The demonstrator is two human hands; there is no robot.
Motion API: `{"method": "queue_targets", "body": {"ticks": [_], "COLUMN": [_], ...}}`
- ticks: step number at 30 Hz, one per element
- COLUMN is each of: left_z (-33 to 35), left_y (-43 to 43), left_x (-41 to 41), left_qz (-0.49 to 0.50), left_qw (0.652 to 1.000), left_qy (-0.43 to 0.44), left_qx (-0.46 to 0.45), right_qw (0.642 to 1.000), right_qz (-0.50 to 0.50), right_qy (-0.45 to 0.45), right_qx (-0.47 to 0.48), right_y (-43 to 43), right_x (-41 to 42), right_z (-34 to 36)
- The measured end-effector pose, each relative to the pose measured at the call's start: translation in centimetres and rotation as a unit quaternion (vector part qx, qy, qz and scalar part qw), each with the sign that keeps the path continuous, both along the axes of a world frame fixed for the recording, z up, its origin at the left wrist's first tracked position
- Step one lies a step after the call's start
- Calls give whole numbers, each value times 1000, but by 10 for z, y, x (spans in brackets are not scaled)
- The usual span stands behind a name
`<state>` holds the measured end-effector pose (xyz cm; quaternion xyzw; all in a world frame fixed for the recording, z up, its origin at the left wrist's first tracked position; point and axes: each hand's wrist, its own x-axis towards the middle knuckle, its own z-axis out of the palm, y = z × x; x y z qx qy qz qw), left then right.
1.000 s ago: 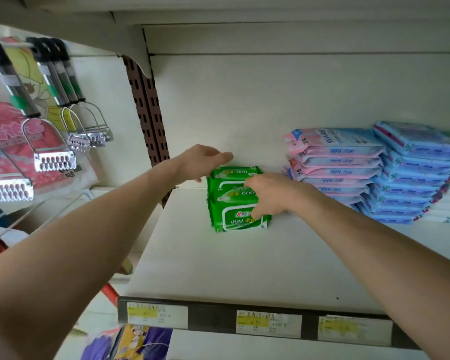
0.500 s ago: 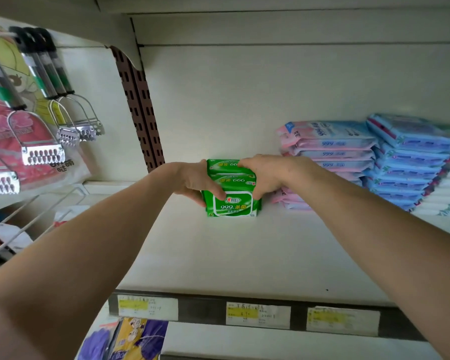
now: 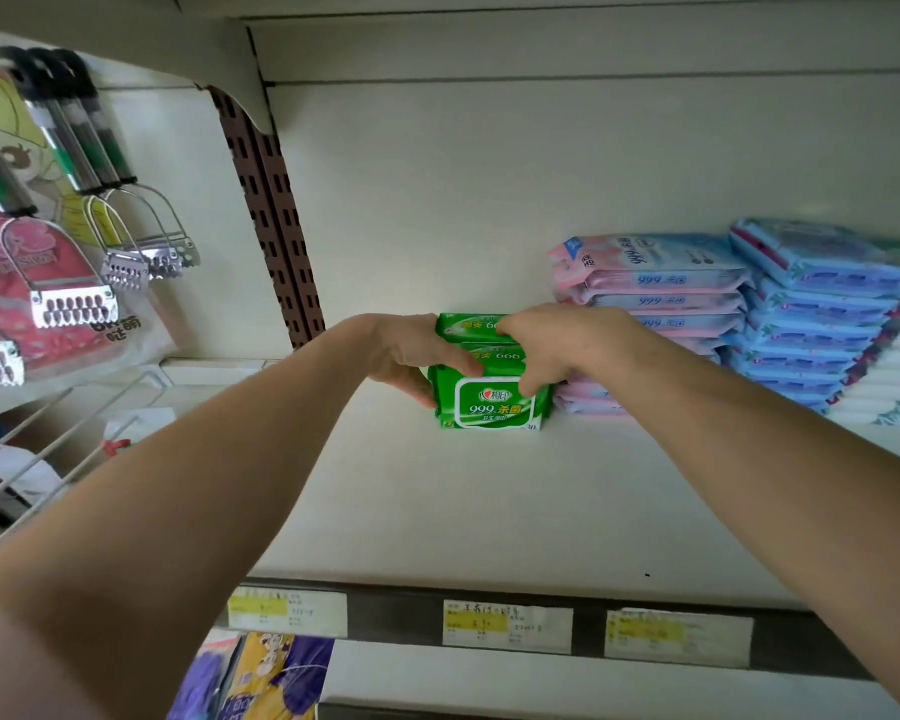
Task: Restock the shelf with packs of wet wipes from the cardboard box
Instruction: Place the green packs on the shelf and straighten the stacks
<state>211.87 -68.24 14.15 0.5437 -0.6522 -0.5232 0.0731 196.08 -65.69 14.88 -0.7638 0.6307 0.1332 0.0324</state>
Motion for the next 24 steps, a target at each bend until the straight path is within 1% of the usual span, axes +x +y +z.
{"method": "queue_targets", "body": {"ticks": [2, 4, 6, 8, 9, 12, 16, 20, 24], "left_z": [3, 4, 6, 4, 1, -3, -3, -9, -14], "left_y": [-2, -4, -2, 1, 3, 8, 12, 25, 44], "left_x": [0, 0, -2, -4, -5, -8, -10, -17, -17], "left_qz": [12, 12, -20, -61, -76, -94, -95, -59, 12], "left_qw": [999, 990, 973, 951, 942, 932, 901, 882, 881], "left_qy": [-40, -84, -126, -188, -209, -219, -287, -325, -317], "left_qx": [-30, -112, -194, -238, -252, -272, -312, -335, -352], "right_qw": [1000, 998, 996, 995, 995, 996, 996, 991, 986], "right_qz": [7, 18, 30, 36, 37, 38, 29, 30, 29], "right_qy": [12, 26, 39, 40, 38, 26, -28, -49, -74], "right_qx": [-22, -49, -73, -80, -80, -76, -80, -125, -146], "right_y": [4, 8, 10, 10, 10, 10, 9, 16, 29], "right_x": [1, 2, 3, 5, 6, 6, 4, 5, -1], "right_z": [1, 4, 5, 3, 1, 1, -4, -14, -13]}}
